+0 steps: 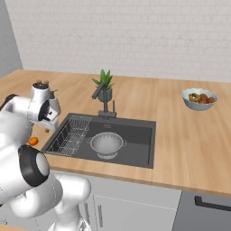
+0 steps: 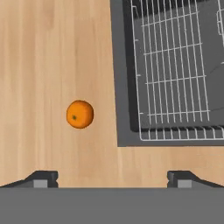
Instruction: Put the colander in the sink, put the tangerine in the colander, and turn on the sink faucet and pour water over the colander.
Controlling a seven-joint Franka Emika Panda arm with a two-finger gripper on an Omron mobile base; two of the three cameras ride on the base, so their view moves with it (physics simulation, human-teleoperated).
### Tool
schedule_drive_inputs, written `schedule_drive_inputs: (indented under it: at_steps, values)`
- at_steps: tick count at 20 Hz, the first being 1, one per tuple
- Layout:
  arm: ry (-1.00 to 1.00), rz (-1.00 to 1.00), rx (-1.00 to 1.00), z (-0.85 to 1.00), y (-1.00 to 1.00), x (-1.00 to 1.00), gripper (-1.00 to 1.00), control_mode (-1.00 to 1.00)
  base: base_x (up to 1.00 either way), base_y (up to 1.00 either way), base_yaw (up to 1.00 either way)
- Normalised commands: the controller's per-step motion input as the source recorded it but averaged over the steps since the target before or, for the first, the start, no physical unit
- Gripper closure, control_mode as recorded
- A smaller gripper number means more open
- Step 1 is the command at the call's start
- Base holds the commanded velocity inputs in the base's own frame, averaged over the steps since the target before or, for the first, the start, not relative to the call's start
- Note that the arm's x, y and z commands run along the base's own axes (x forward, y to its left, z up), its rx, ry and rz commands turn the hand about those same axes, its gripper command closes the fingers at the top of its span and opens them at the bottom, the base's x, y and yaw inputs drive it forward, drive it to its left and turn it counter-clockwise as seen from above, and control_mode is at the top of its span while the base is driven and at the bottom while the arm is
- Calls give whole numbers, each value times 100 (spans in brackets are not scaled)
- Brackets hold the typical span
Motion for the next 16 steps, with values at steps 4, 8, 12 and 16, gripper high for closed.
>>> schedule_drive_inputs:
  at_steps: [4, 8, 12, 16]
  values:
    - [23, 2, -29, -12, 81, 4, -100, -100, 0, 0, 0]
    - [13, 1, -26, -27, 54, 4, -100, -100, 0, 0, 0]
    - [4, 2, -5, -36, 48, 14, -100, -100, 0, 0, 0]
    - [0, 1, 0, -34, 17, 20, -100, -100, 0, 0, 0]
